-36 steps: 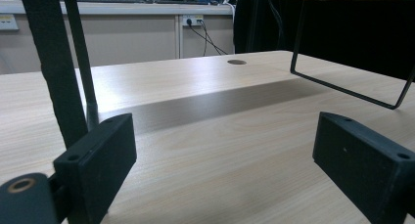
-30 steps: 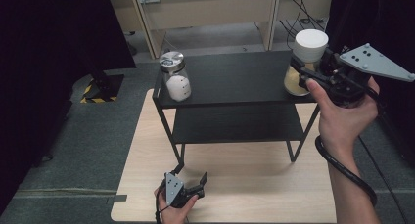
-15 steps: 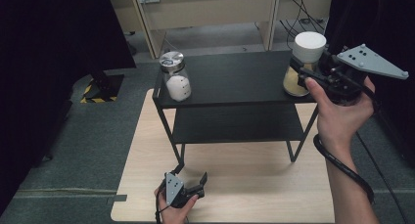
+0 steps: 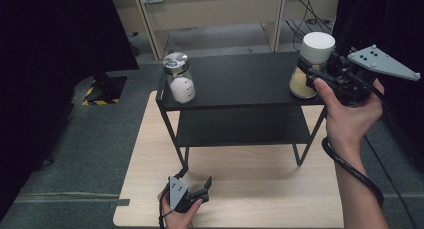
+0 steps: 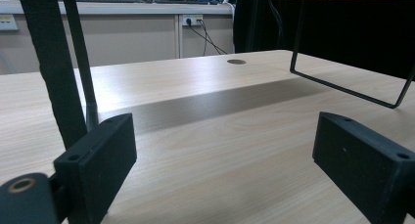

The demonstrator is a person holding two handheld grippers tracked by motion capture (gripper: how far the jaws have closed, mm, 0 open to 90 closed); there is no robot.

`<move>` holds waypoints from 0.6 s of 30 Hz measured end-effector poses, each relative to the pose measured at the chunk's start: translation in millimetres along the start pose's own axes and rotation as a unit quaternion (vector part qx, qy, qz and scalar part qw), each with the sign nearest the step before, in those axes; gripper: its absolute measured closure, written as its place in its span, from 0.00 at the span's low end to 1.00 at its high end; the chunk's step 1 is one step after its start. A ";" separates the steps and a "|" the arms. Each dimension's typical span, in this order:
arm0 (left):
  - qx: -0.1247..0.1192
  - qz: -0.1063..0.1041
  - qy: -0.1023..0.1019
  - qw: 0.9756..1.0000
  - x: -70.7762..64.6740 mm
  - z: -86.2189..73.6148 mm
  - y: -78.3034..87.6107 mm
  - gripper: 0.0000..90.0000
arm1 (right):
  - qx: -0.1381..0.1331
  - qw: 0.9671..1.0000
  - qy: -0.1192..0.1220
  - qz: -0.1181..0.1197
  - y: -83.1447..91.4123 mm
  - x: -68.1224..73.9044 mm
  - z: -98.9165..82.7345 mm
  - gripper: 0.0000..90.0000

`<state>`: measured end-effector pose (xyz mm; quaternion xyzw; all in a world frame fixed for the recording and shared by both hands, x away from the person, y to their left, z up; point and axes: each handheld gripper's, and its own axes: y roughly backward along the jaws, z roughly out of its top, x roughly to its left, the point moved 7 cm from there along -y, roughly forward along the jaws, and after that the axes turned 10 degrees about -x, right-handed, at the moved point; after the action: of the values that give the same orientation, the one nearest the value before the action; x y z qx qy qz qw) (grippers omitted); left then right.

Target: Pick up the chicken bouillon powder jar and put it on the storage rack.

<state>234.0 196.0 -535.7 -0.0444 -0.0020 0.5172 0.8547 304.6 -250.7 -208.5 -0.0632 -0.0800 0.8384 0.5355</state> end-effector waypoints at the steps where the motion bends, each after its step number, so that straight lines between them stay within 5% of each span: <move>1: 0.000 0.000 0.000 1.000 0.0 0.0 0.0 0.10 | 0.000 1.000 0.000 -0.001 -0.1 0.3 0.1 0.39; 13: 0.000 0.000 0.000 1.000 0.1 0.1 -0.1 0.10 | -0.004 1.000 0.005 -0.003 -0.1 1.6 -0.2 0.37; 18: 0.001 0.000 0.000 1.000 0.1 0.1 -0.1 0.09 | -0.007 1.000 -0.003 -0.006 0.3 2.7 1.3 0.13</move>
<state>234.1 196.0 -535.6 -0.0440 -0.0018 0.5170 0.8549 302.9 -248.5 -207.3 -0.0636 -0.0878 0.8350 0.5395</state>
